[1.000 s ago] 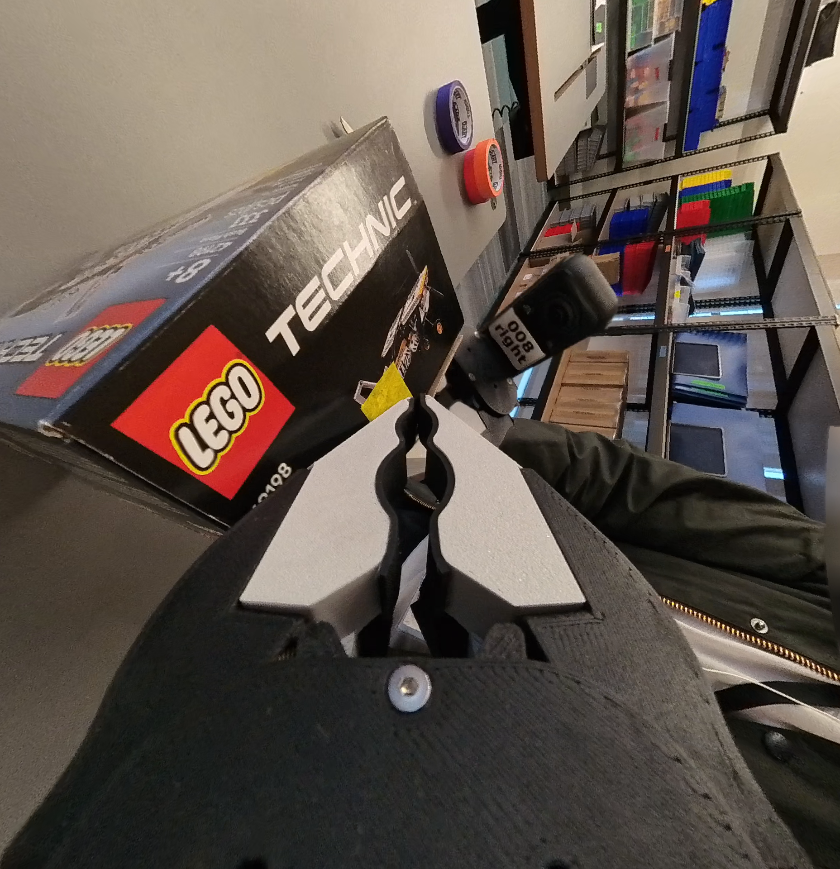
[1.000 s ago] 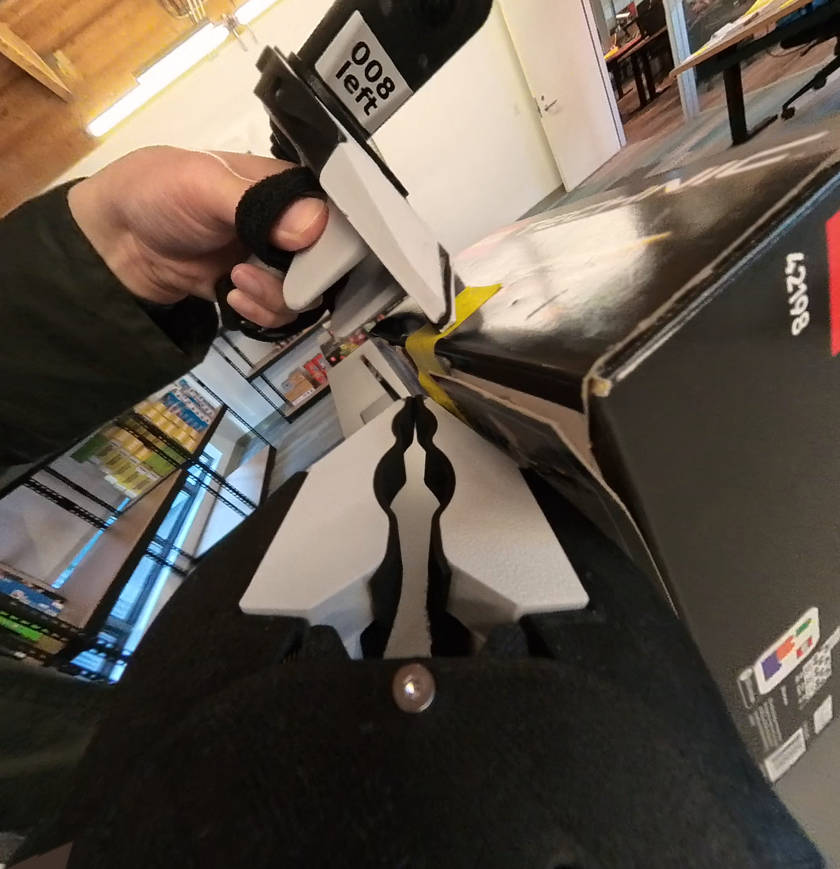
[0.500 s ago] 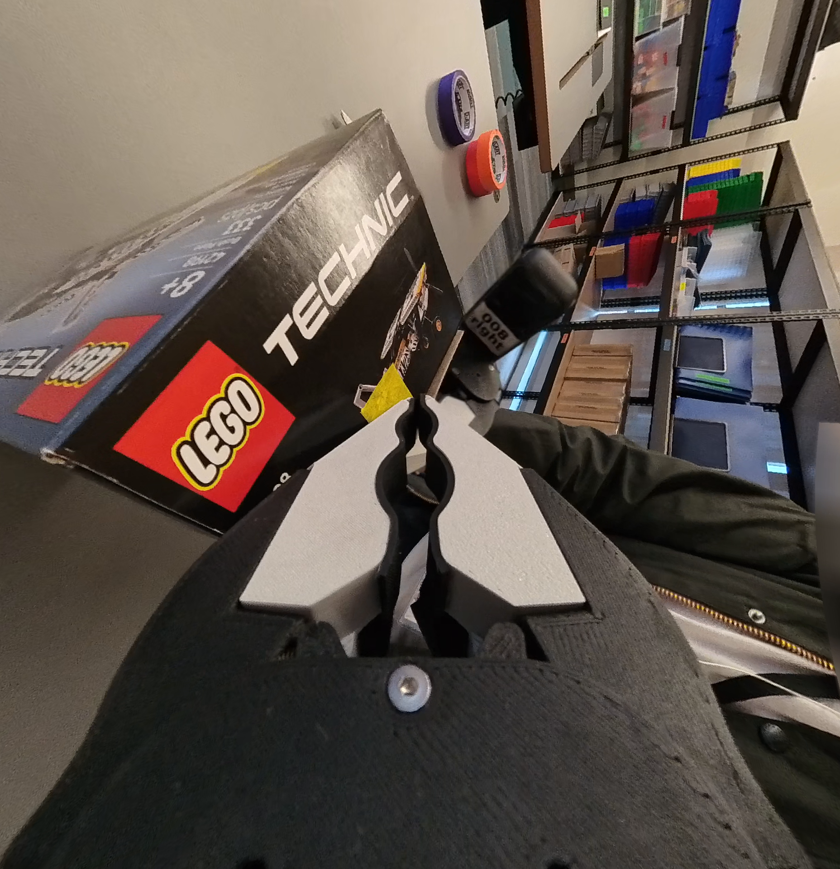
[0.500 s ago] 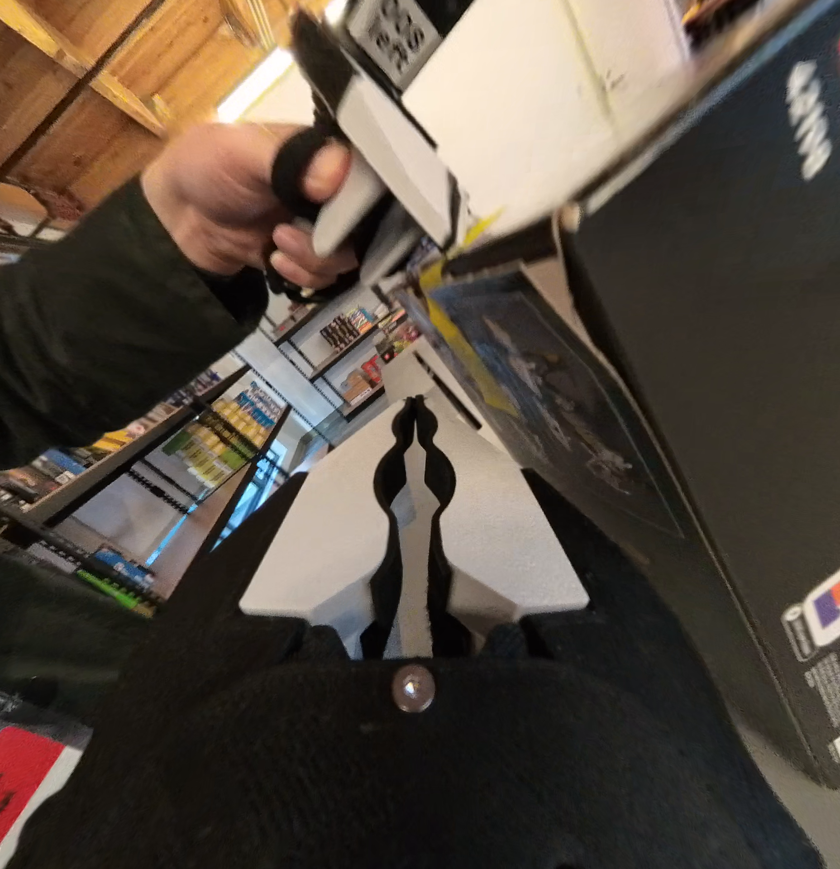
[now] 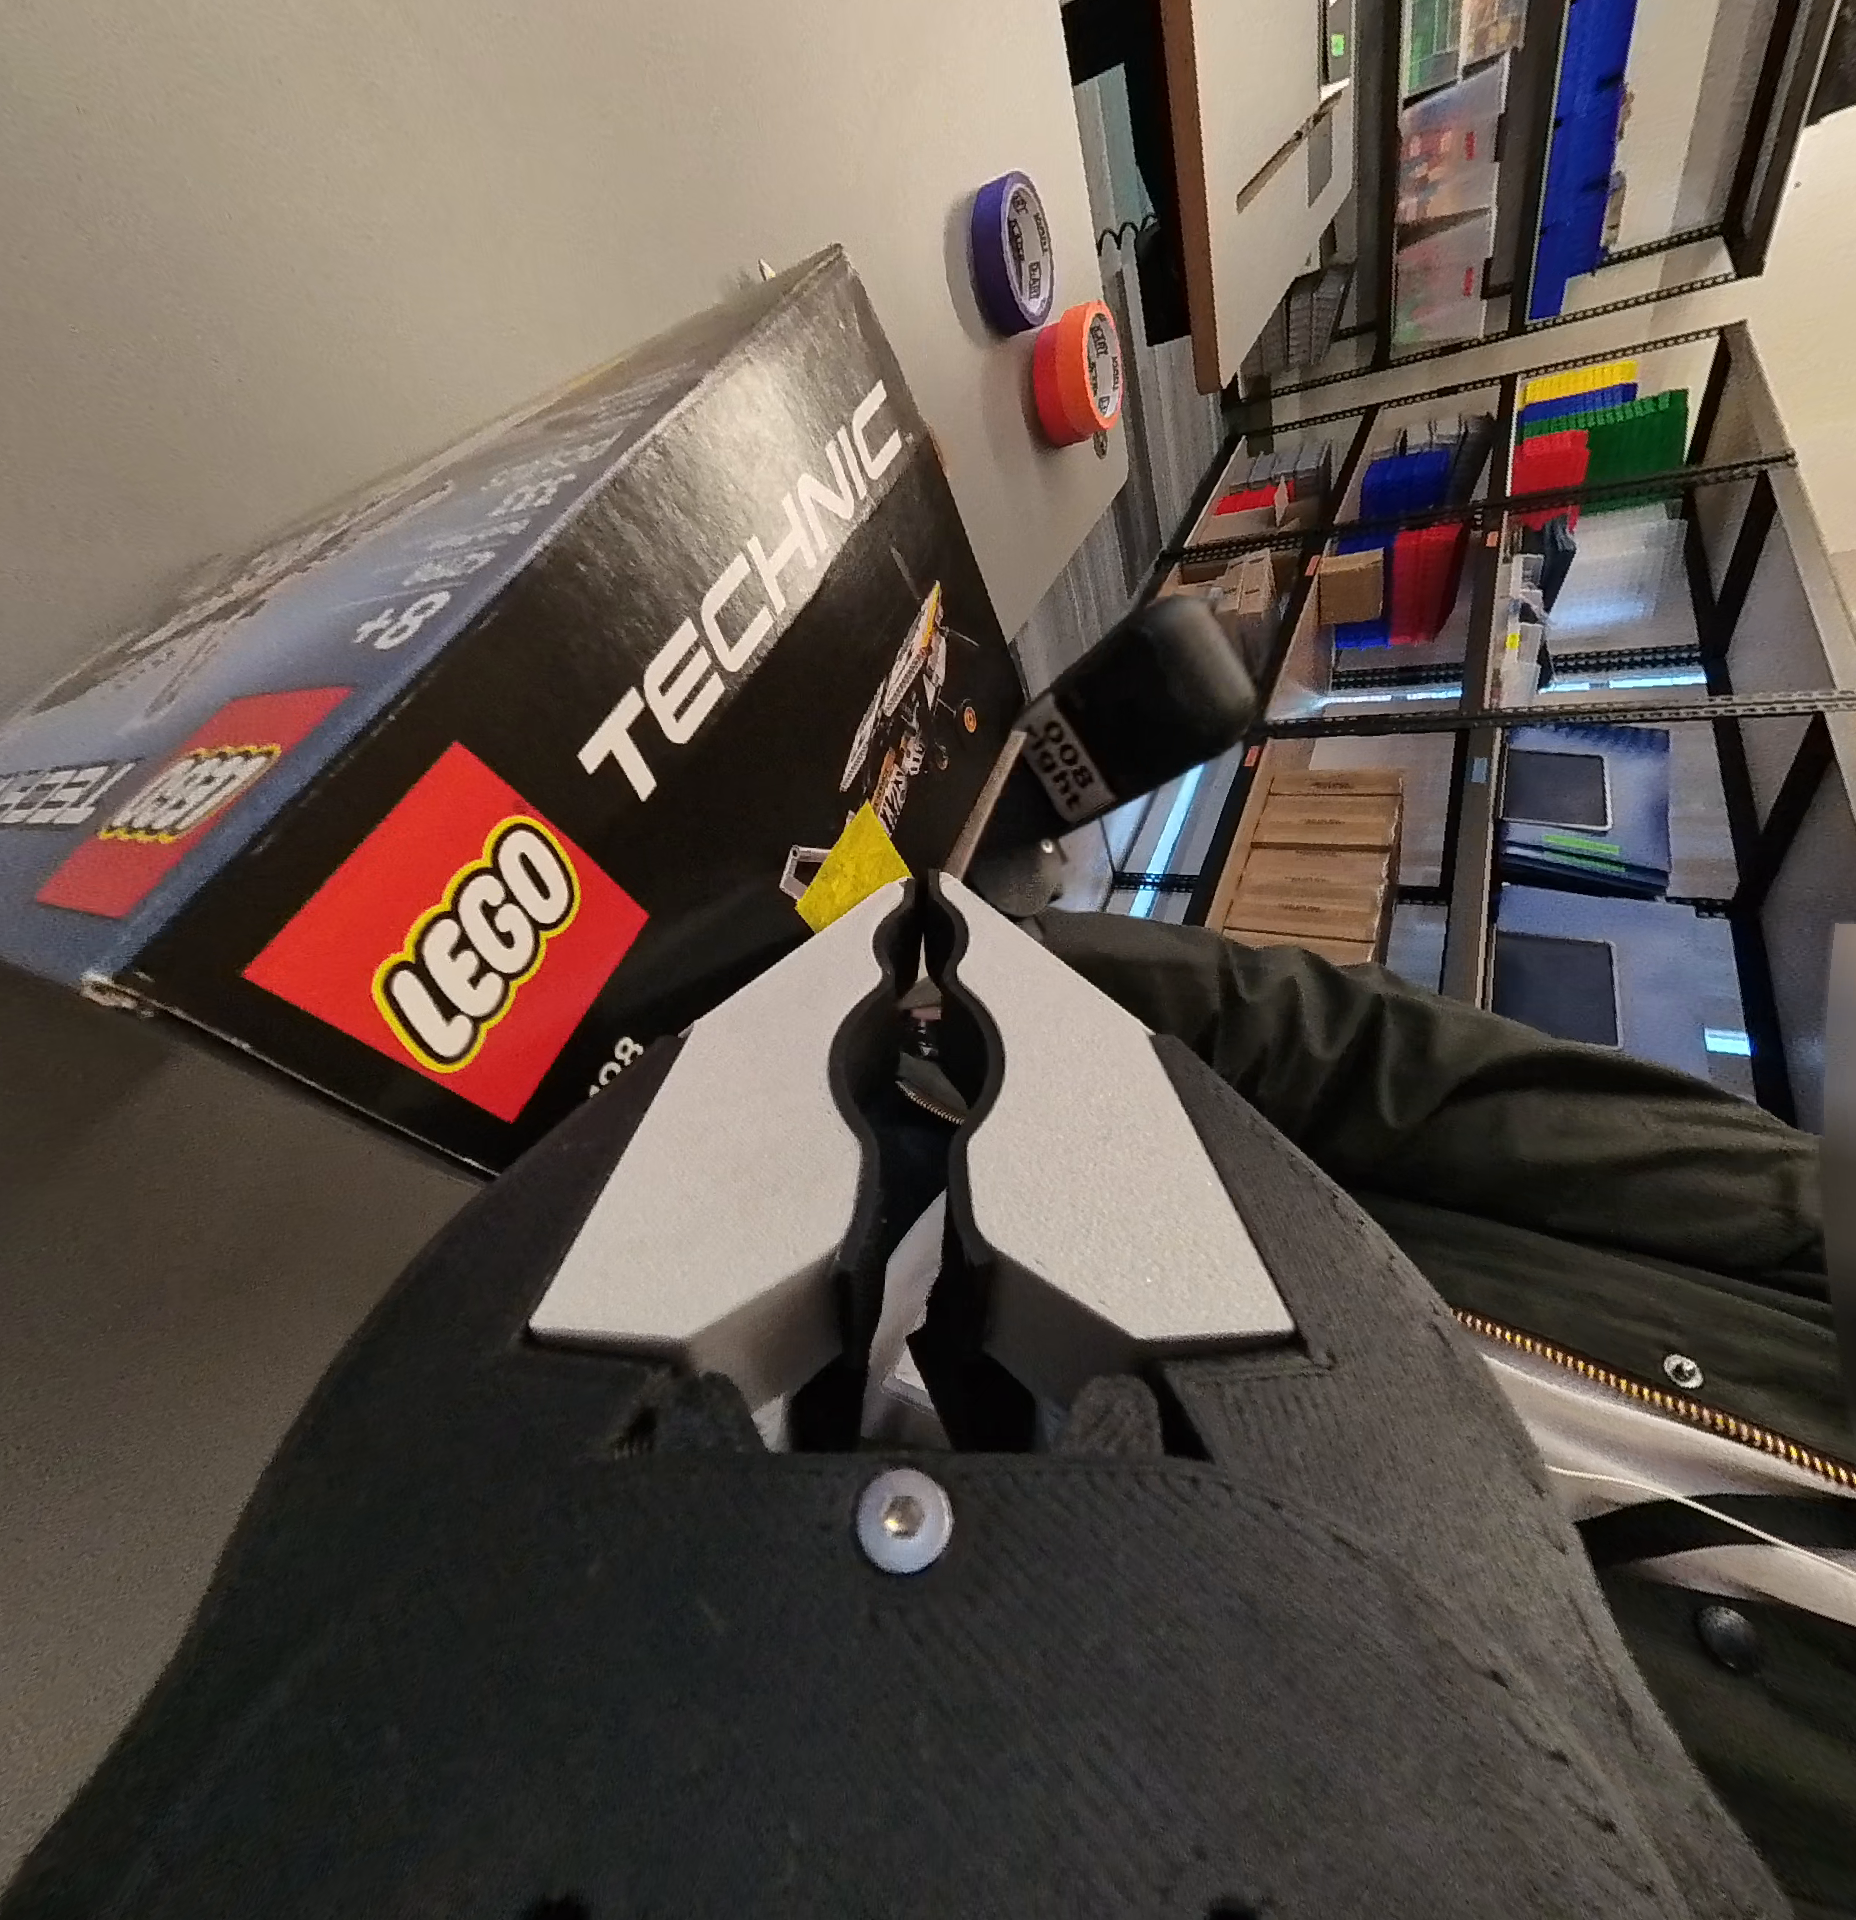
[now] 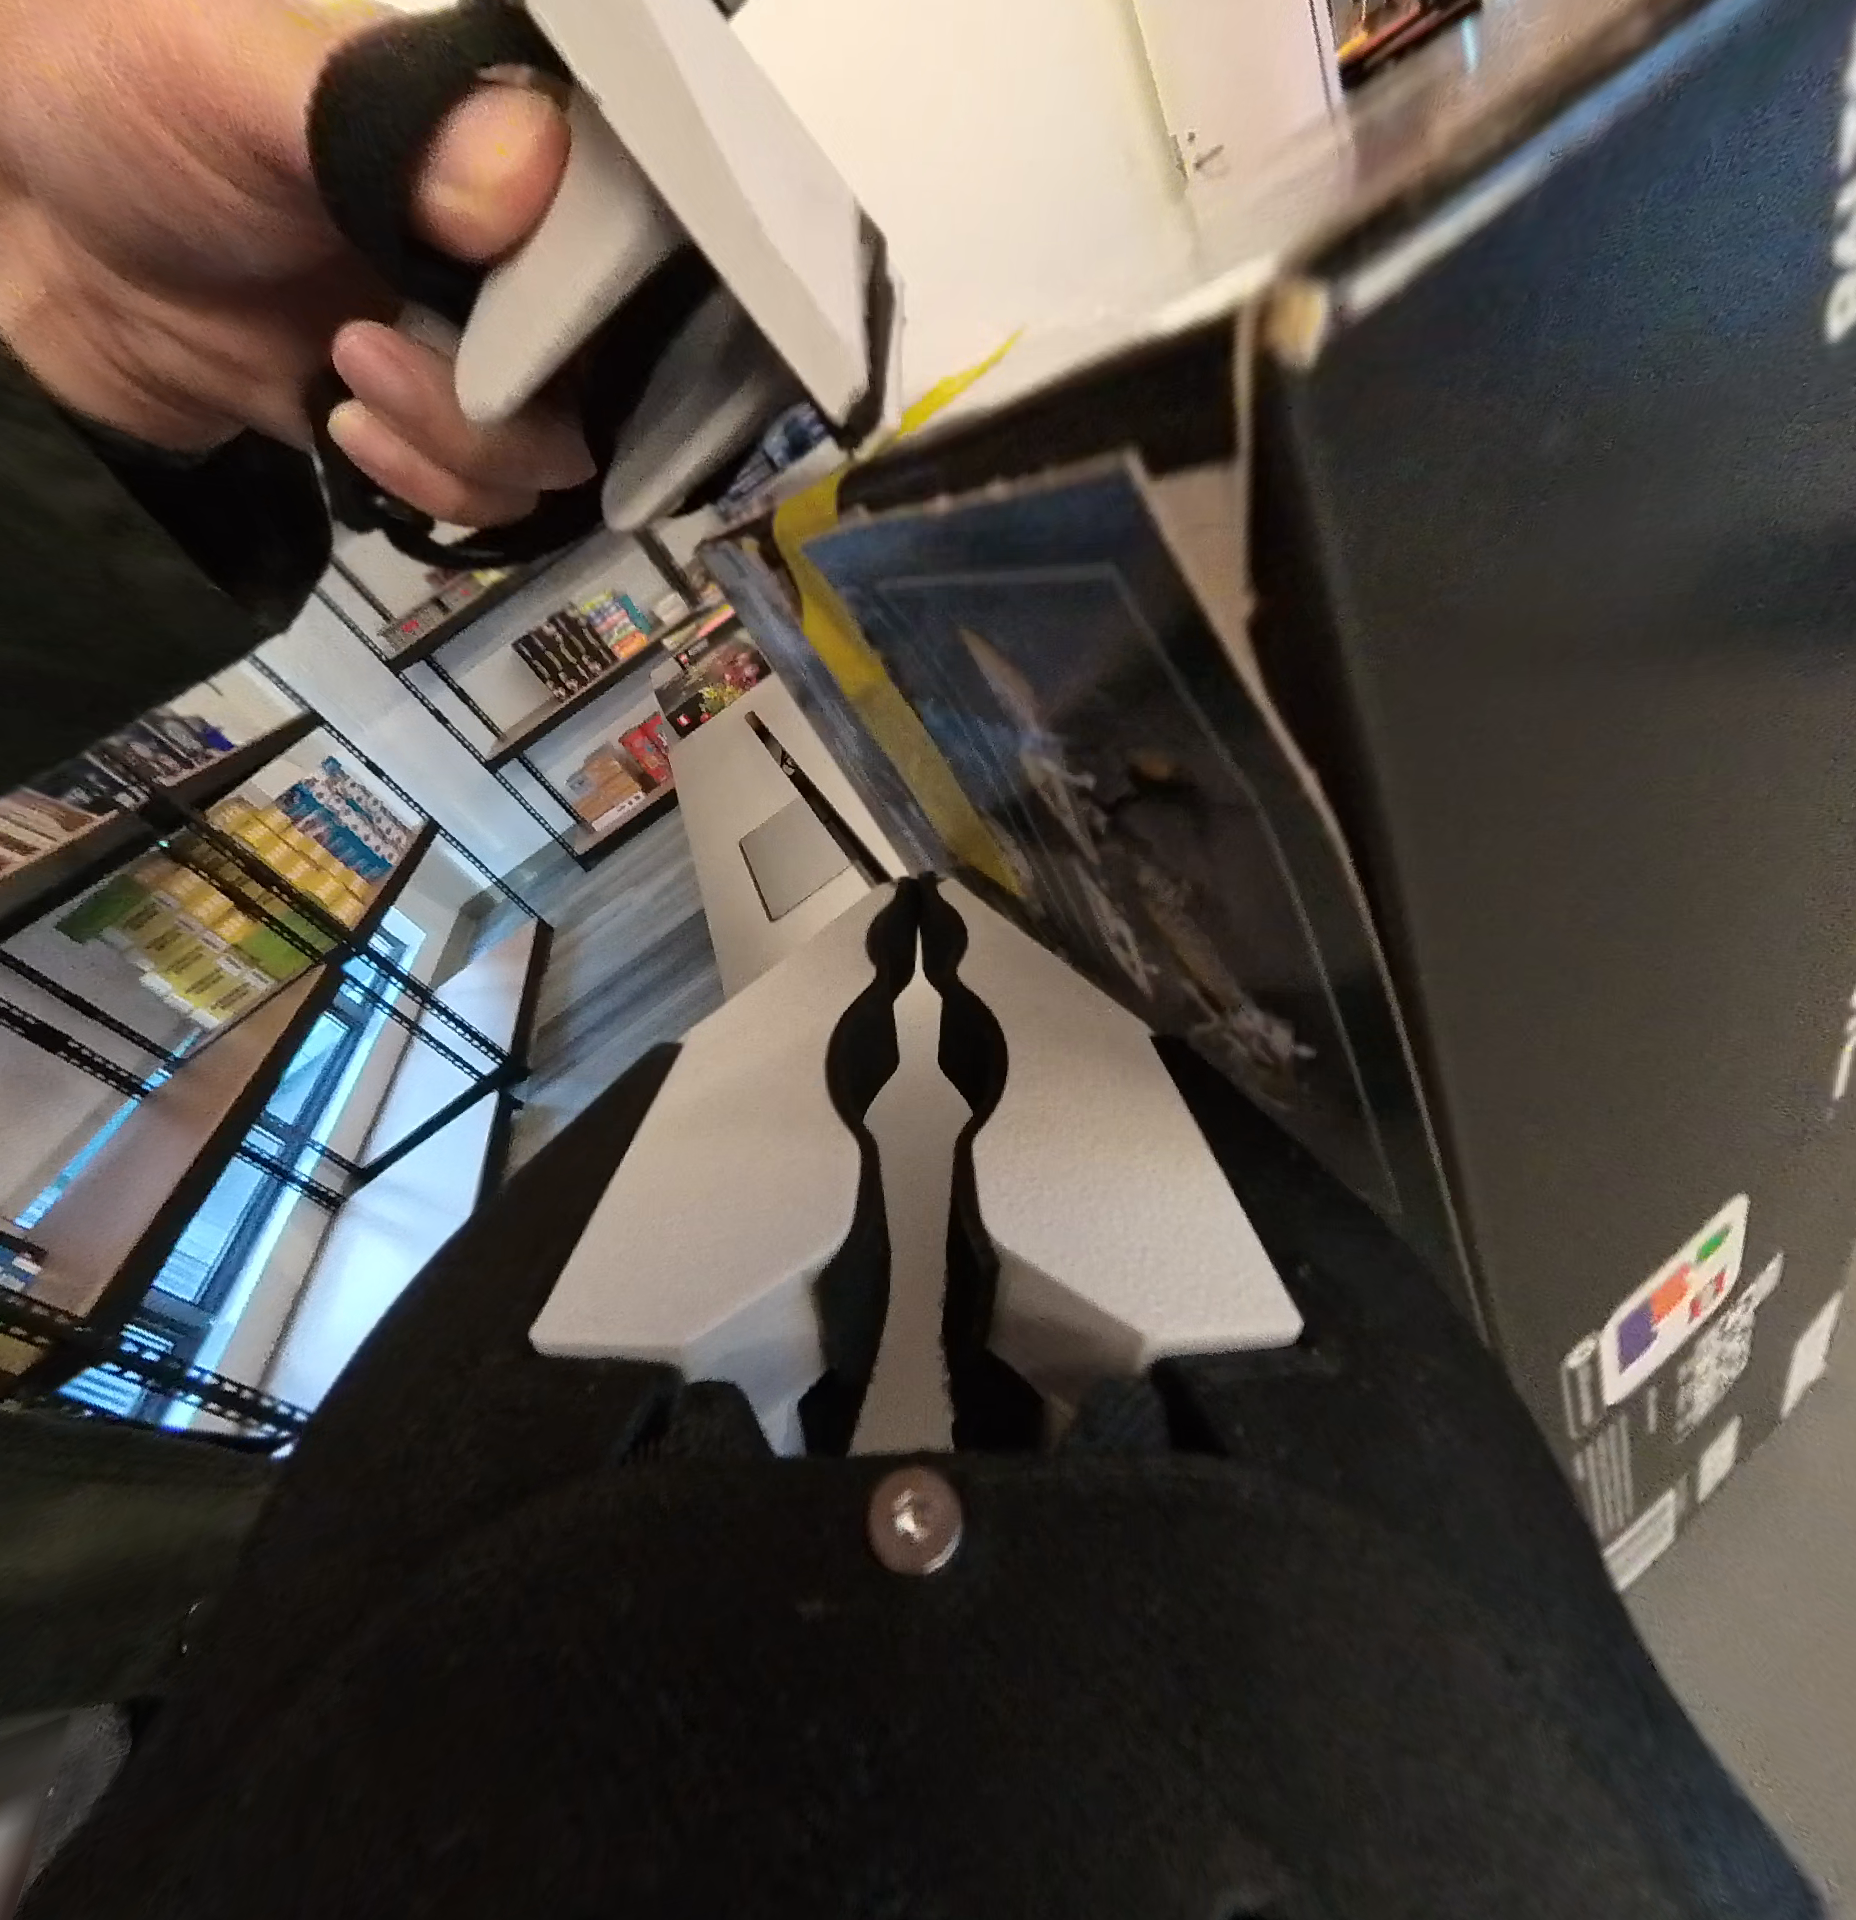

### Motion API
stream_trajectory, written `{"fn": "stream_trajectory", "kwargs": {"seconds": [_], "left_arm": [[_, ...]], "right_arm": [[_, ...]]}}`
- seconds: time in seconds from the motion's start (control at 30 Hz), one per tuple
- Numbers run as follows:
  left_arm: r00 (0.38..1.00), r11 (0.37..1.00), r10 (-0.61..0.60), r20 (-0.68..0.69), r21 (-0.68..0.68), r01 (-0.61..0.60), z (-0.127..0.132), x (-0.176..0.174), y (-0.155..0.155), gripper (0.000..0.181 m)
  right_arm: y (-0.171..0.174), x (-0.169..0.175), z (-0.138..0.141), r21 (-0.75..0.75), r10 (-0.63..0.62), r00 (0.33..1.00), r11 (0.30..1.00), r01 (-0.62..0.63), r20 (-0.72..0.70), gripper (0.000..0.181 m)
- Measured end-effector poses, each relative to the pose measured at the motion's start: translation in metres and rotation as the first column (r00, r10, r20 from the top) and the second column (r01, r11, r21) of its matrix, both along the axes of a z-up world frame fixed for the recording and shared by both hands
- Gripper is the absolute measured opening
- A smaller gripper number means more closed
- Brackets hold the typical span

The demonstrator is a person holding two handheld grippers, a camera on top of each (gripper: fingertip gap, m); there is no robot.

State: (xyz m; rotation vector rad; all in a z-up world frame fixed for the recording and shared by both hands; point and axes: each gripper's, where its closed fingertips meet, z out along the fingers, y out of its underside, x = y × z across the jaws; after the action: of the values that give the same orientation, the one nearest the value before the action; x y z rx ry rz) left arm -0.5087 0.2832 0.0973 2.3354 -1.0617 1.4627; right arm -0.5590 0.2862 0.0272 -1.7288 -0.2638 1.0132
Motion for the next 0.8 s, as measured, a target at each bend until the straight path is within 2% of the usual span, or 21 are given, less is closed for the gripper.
{"fn": "stream_trajectory", "kwargs": {"seconds": [0.07,0.13,0.23,0.33,0.43,0.6,0.7,0.8], "left_arm": [[1.000,1.000,-0.001,0.001,-0.006,0.001,0.000,0.001,-0.001,0.000],[1.000,1.000,-0.005,0.001,-0.004,0.005,0.000,0.001,-0.002,0.000],[1.000,1.000,-0.004,0.002,-0.002,0.004,0.000,0.001,-0.002,0.000],[1.000,1.000,-0.001,0.002,0.009,0.001,0.000,0.000,0.001,0.000],[1.000,1.000,0.003,0.003,0.012,-0.003,0.001,0.000,0.002,0.000],[1.000,1.000,0.002,0.003,-0.005,-0.002,0.000,0.000,0.001,0.000],[1.000,1.000,-0.008,0.002,-0.018,0.008,0.000,0.001,-0.002,0.000],[1.000,1.000,-0.012,-0.003,-0.005,0.012,0.000,0.000,-0.001,0.000]], "right_arm": [[-0.006,-0.003,0.008,0.033,0.014,0.999,0.999,-0.013,-0.029,0.000],[-0.012,-0.004,0.028,0.102,0.019,0.998,0.995,-0.013,-0.059,0.000],[0.000,0.007,0.044,0.131,-0.067,0.997,0.989,0.073,-0.047,0.000],[0.004,0.004,0.037,0.135,-0.050,0.999,0.990,0.047,0.012,0.000],[0.004,0.007,0.035,0.108,-0.032,0.998,0.993,0.038,-0.059,0.000],[0.000,0.013,0.016,0.028,-0.038,0.992,0.999,0.042,-0.120,0.000],[-0.009,0.007,0.026,0.055,0.002,0.988,0.998,0.006,-0.152,0.000],[-0.003,0.015,0.038,0.080,-0.029,0.988,0.996,0.041,-0.151,0.000]]}}
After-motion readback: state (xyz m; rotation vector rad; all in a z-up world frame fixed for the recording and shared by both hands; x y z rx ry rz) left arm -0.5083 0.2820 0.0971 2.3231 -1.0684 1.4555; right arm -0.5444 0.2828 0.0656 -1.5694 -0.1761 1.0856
